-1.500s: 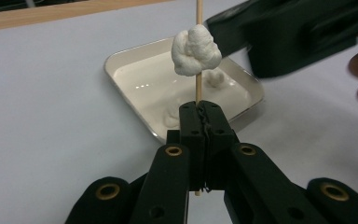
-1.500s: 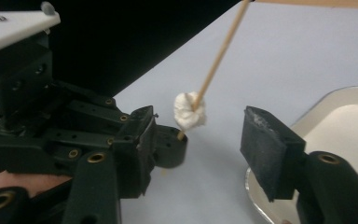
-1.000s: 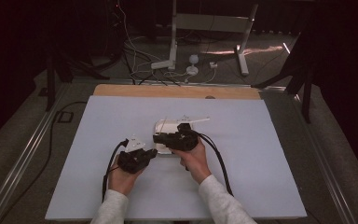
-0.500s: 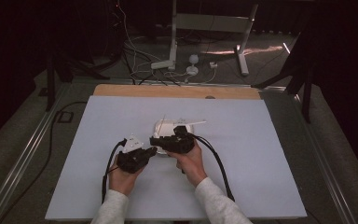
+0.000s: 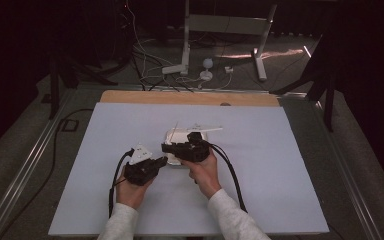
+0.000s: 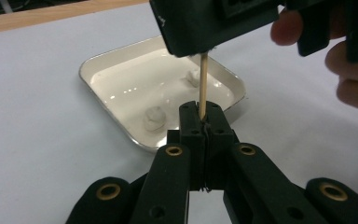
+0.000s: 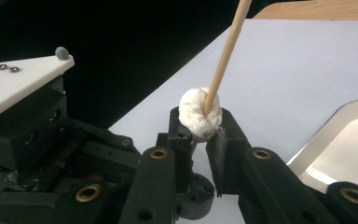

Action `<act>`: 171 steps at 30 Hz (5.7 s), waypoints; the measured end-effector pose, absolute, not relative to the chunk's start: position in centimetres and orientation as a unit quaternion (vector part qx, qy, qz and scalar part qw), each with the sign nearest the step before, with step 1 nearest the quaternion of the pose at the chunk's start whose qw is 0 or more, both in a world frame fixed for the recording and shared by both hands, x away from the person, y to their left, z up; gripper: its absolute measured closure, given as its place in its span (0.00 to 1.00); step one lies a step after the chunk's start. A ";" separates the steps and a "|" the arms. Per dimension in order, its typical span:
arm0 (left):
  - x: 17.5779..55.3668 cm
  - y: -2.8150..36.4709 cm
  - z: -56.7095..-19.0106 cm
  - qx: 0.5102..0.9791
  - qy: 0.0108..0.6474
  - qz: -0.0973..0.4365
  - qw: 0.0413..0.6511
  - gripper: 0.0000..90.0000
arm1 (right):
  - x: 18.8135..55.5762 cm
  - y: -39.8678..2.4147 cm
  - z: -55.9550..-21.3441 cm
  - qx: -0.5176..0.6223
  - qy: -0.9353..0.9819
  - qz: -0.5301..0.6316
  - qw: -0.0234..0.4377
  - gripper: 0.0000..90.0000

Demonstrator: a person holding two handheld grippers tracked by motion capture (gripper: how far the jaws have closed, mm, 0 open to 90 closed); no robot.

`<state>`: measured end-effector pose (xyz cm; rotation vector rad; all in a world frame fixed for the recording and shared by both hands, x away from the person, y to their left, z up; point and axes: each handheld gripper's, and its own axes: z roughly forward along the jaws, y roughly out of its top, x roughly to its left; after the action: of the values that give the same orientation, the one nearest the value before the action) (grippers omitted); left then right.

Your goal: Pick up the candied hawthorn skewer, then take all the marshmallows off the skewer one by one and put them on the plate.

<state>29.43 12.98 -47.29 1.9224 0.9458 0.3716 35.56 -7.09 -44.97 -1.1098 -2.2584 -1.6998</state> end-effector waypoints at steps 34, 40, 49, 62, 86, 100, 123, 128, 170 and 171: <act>29.8 14.5 -47.9 0.784 0.423 0.167 0.422 1.00 | 38.5 -15.0 -39.1 -0.393 -0.707 -0.587 -0.035 0.90; 29.7 14.7 -47.8 0.780 0.425 0.165 0.428 1.00 | 38.7 -14.1 -40.1 -0.387 -0.727 -0.566 -0.034 0.89; 29.8 14.5 -47.9 0.783 0.424 0.162 0.425 1.00 | 38.7 -13.2 -41.5 -0.377 -0.752 -0.540 -0.038 0.88; 29.9 14.5 -48.0 0.784 0.424 0.158 0.424 1.00 | 39.0 -12.1 -43.3 -0.377 -0.771 -0.512 -0.041 0.84; 29.9 14.5 -47.8 0.782 0.426 0.159 0.426 1.00 | 39.2 -12.5 -44.1 -0.388 -0.767 -0.509 -0.050 0.24; 30.0 14.0 -47.7 0.775 0.433 0.150 0.434 0.99 | 38.1 -13.3 -43.8 -0.382 -0.762 -0.520 -0.052 0.15; 30.1 13.2 -47.8 0.770 0.441 0.139 0.439 0.99 | 36.7 -15.4 -44.9 -0.389 -0.757 -0.523 -0.058 0.16; 30.1 12.6 -47.9 0.775 0.440 0.135 0.433 0.99 | 36.3 -16.3 -45.4 -0.392 -0.759 -0.516 -0.060 0.16; 34.2 8.8 -48.4 0.772 0.490 0.090 0.395 0.99 | 29.8 -24.8 -45.2 -0.405 -0.734 -0.535 -0.103 0.15; 34.3 8.7 -48.5 0.771 0.491 0.090 0.394 0.99 | 29.8 -24.9 -45.3 -0.406 -0.734 -0.535 -0.104 0.15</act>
<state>34.26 8.65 -48.45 1.9566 1.2464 0.2285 29.78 -24.87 -45.26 -1.3664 -2.4704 -1.8025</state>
